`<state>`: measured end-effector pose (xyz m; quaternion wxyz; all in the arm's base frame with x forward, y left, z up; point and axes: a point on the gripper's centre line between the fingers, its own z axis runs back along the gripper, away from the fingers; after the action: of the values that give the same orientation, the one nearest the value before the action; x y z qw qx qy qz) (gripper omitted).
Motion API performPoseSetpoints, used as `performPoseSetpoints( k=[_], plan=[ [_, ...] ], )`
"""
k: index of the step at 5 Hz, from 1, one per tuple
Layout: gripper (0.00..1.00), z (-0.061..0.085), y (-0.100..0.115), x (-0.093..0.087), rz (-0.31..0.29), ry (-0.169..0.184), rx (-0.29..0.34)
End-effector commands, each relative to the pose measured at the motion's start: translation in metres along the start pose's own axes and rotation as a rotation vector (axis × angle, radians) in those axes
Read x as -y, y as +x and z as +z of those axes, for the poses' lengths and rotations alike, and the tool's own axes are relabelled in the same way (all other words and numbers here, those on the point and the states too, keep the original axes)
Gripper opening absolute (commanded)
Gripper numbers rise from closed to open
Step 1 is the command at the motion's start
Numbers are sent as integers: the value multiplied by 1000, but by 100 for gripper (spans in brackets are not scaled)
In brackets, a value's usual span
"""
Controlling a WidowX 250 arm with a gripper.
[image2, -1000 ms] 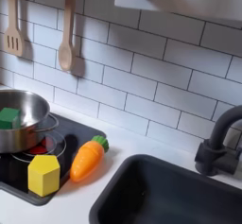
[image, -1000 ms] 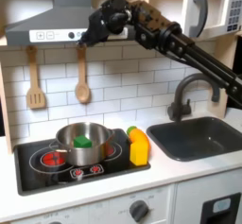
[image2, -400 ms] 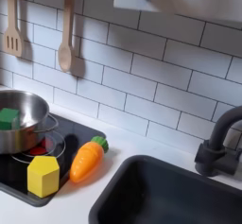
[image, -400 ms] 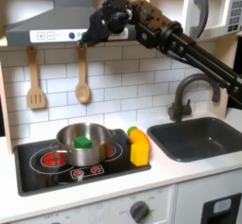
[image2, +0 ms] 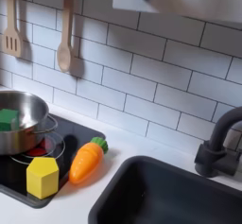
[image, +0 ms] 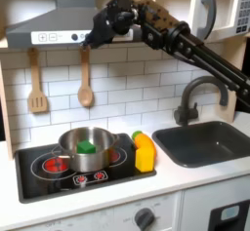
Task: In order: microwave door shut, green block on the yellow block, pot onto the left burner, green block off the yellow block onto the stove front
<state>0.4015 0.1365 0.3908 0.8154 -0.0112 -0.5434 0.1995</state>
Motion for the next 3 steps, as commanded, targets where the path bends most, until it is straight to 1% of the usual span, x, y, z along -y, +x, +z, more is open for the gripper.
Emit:
performPoseSetpoints(
  k=[1, 2, 3],
  plan=[
    [0, 4, -29, 1, -38, 57, -243],
    [0, -2, -58, 27, -96, -1, -374],
    [0, 3, -59, 25, -115, -10, -414]
  ],
)
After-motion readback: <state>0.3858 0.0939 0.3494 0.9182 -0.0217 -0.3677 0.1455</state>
